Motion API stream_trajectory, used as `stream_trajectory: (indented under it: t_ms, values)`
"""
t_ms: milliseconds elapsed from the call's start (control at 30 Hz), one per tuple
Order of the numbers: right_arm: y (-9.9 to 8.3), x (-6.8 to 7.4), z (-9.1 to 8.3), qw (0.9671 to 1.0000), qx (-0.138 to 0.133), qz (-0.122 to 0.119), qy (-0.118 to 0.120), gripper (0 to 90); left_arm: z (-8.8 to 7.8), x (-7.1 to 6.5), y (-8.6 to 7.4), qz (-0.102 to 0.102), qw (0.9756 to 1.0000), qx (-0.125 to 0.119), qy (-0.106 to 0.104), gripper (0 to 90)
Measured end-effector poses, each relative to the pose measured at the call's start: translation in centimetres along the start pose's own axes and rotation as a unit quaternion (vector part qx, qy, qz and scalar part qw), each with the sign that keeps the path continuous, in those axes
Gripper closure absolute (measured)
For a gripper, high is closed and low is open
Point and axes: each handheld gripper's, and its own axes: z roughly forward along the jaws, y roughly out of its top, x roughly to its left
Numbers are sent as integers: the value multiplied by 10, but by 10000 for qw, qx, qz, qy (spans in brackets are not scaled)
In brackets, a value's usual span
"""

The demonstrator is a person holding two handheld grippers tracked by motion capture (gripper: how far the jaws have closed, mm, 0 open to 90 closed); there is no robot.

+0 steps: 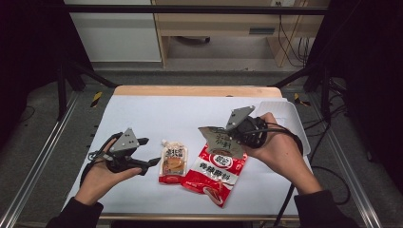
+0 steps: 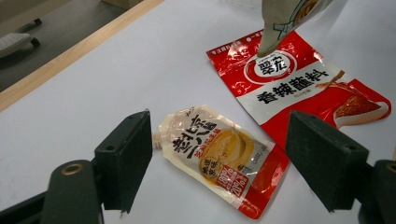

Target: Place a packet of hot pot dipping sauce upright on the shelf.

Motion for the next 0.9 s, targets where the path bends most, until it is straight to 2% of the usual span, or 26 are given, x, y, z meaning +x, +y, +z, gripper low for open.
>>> stream_trajectory:
  t_ms: [433,733,900]
  values:
    - [-14,-12,-19,9995,-103,184,-221,900,-2,2,-1,-25,10000,-33,42,224]
    - [-14,-20,-35,9988,-194,225,-395,900,-3,4,-1,0,10000,-26,69,222]
    - [-16,-26,-43,9985,-177,215,-481,900,-2,6,-6,-75,9999,55,117,222]
